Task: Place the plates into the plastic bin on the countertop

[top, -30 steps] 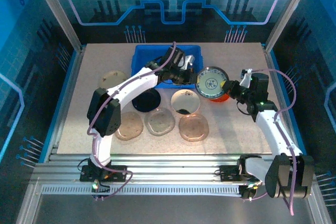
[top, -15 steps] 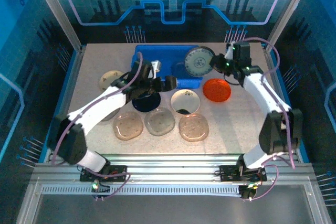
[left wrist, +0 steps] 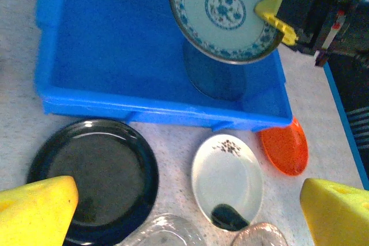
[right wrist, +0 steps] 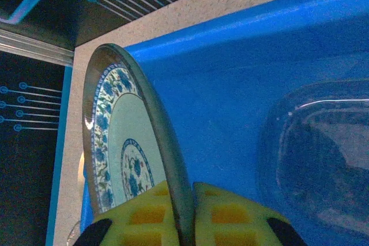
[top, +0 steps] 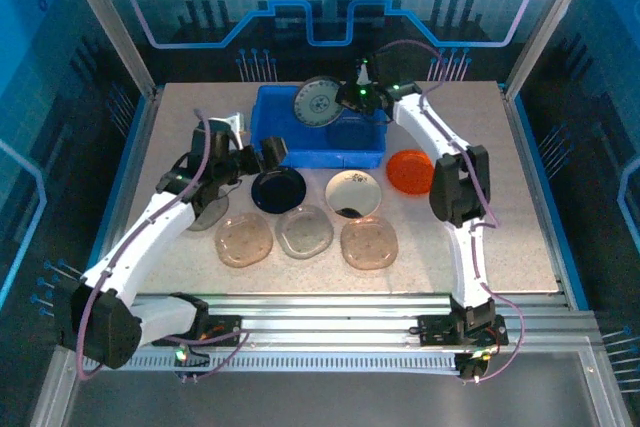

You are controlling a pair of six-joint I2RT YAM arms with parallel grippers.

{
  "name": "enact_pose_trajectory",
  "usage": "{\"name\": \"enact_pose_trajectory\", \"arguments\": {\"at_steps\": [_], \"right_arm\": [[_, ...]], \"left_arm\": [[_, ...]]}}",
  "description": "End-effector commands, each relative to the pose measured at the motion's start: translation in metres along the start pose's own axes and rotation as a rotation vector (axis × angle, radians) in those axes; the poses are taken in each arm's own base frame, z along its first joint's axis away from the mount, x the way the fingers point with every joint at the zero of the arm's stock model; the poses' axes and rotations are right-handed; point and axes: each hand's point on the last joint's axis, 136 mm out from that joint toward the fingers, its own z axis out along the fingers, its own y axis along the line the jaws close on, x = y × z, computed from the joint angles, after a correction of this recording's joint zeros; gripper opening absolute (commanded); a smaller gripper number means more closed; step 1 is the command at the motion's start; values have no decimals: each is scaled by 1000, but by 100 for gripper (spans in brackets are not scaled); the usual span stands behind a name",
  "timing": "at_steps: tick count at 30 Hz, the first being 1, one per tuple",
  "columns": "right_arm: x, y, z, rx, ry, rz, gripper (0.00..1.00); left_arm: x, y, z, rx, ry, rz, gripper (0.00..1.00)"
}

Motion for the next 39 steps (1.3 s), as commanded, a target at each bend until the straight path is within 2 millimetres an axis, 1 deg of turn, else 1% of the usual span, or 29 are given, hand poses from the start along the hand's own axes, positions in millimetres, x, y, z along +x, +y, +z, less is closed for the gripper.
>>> {"name": "enact_pose_trajectory", "arguments": {"at_steps": [1, 5, 8, 11, 17, 19, 21, 26, 29, 34, 39], "right_arm": [[15, -2, 23, 25, 62, 34, 0], [31, -7, 52, 19, 111, 63, 0], [44, -9, 72, 10, 145, 78, 0], [55, -9, 87, 10, 166, 81, 0], [69, -13, 107, 16, 197, 89, 0], [73, -12, 111, 16, 207, 87, 0], [77, -13, 114, 15, 214, 87, 5], [83, -12, 120, 9, 227, 85, 25], [84, -9, 120, 12, 227, 73, 35], [83, -10, 116, 34, 221, 50, 41], [83, -6, 115, 20, 222, 48, 42]], "left_arm": [[-3, 20, -9, -13, -5, -38, 99], [-15, 34, -14, -17, -37, -77, 99], [-20, 40, -12, -13, -50, -104, 99], [-20, 46, -7, -14, -45, -126, 99], [-20, 57, -4, -26, -47, -156, 99], [-19, 61, -3, -32, -45, -161, 99], [-19, 63, -1, -37, -39, -166, 99], [-14, 67, 2, -46, -19, -172, 100], [-13, 69, 3, -55, -14, -173, 99], [-13, 69, 3, -57, -6, -174, 99], [-13, 70, 4, -59, -5, -176, 99]]}}
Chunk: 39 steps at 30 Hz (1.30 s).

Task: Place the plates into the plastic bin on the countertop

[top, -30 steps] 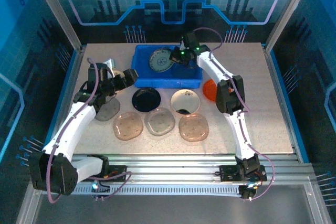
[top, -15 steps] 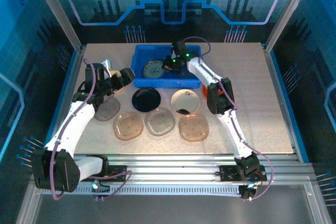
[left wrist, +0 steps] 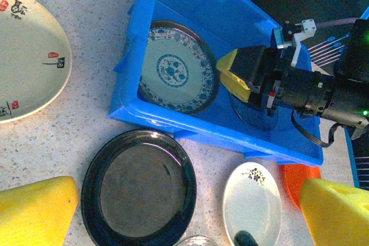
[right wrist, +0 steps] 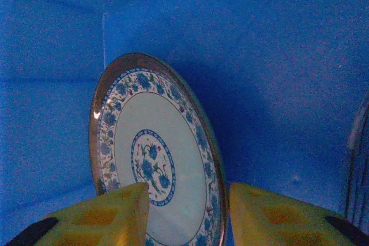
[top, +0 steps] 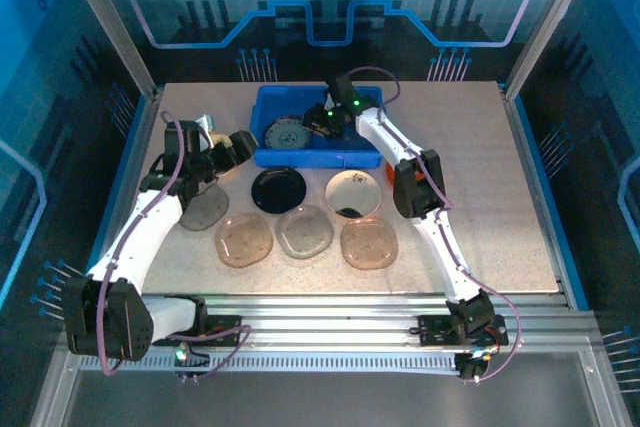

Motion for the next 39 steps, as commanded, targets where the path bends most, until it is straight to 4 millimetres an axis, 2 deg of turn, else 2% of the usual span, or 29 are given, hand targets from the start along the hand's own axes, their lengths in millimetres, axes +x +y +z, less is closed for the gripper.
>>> {"name": "enact_pose_trajectory", "arguments": {"at_steps": [1, 6, 10, 12, 16, 18, 21, 24, 26, 31, 35, 39], "right_arm": [[8, 7, 5, -7, 20, -17, 42], [6, 17, 1, -41, 15, -25, 42], [-5, 35, -21, -56, -30, -71, 41], [-11, 47, -39, -59, -62, -104, 40], [-18, 71, -89, -67, -134, -181, 40], [-16, 80, -117, -68, -172, -212, 40], [-7, 79, -156, -46, -226, -254, 40], [9, 59, -188, -10, -251, -261, 41], [21, 38, -206, 22, -252, -246, 41], [66, -20, -247, 113, -243, -207, 51], [106, -65, -267, 185, -215, -162, 52], [144, -103, -276, 261, -169, -132, 42]], "left_arm": [[3, 5, 3, -2, 19, -9, 99], [-3, 11, 4, -29, 3, -10, 99], [-22, 18, 9, -64, -44, -21, 99], [-30, 20, 12, -73, -61, -20, 99], [-45, 21, 23, -75, -73, -31, 99], [-47, 18, 31, -53, -64, -45, 99], [-40, 12, 42, 8, -28, -84, 99], [-20, 8, 52, 39, 22, -99, 98], [-3, 7, 54, 29, 56, -82, 98], [34, 4, 43, 17, 128, -57, 98], [55, -4, 26, 14, 170, -11, 97], [71, -21, 12, 37, 217, 43, 98]]}}
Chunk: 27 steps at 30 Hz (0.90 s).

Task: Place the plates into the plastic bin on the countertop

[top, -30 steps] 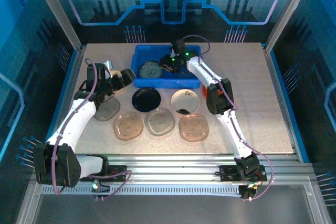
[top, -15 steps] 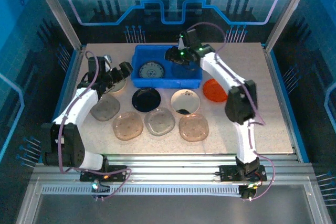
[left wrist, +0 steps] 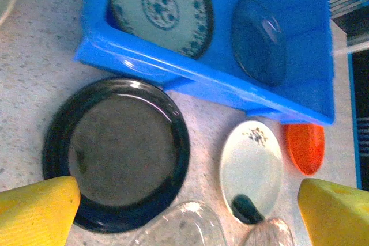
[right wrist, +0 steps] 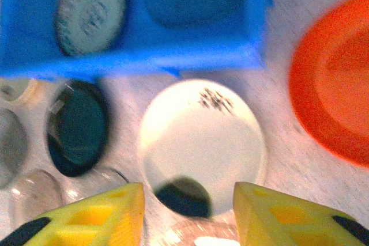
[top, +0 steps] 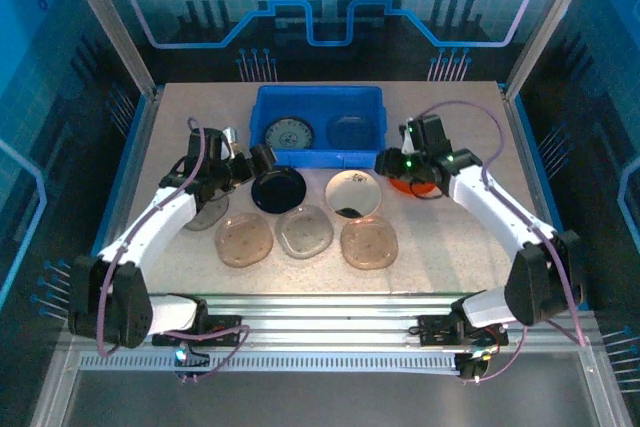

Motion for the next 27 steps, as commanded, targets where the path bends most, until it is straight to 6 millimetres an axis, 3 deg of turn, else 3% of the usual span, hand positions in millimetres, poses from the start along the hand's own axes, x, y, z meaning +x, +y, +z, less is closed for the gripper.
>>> {"name": "enact_pose_trajectory", "arguments": {"at_steps": [1, 7, 10, 15, 27], "right_arm": [[24, -22, -11, 57, 26, 3, 41], [91, -56, 4, 107, 195, 72, 40], [114, -64, 8, 126, 260, 96, 40], [134, -72, 12, 161, 322, 101, 40], [157, -75, 37, 168, 411, 92, 34]], "left_arm": [[20, -13, -11, 11, 66, 56, 97], [55, -45, 2, 97, 191, 108, 94], [72, -59, 9, 133, 243, 140, 94], [88, -67, 20, 144, 295, 164, 94], [96, -62, 36, 142, 322, 156, 93]]}}
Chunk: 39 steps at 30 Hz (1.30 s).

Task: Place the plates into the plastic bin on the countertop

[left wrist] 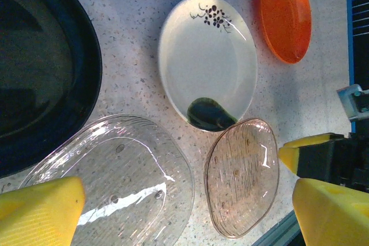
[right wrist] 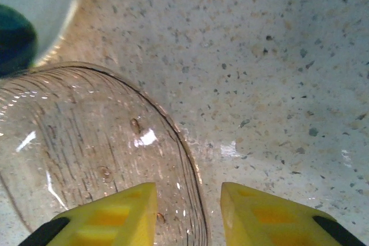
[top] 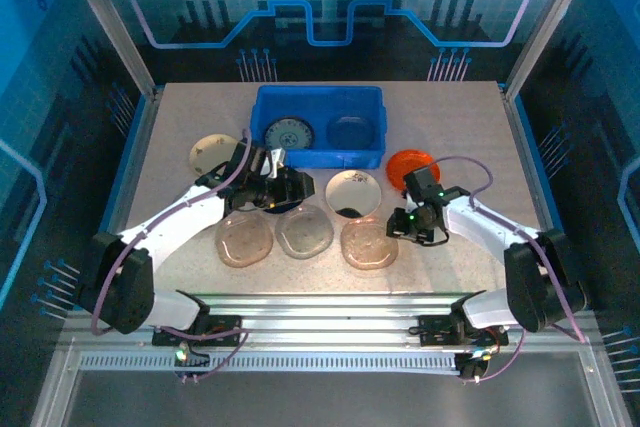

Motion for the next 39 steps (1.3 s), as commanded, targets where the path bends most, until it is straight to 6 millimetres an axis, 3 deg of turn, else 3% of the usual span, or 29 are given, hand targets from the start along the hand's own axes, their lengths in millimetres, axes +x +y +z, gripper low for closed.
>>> {"name": "enact_pose_trajectory", "arguments": {"at_steps": [1, 13, 23, 28, 32, 39], "right_arm": [[8, 2, 9, -8, 35, -2, 33], [15, -1, 28, -6, 74, 18, 26], [24, -8, 25, -4, 66, 27, 2], [29, -7, 12, -23, 52, 0, 0], [28, 4, -14, -78, 10, -20, 0], [-3, 29, -61, -125, -98, -28, 0]], "left_arm": [[-3, -10, 4, 39, 8, 22, 93], [-2, -7, 11, 39, 20, 19, 93], [-4, -7, 13, 33, 27, 30, 93], [-7, -10, 13, 37, 26, 32, 92], [-11, -17, 12, 47, 28, 34, 92], [-11, -35, 19, 66, 46, 56, 87]]}}
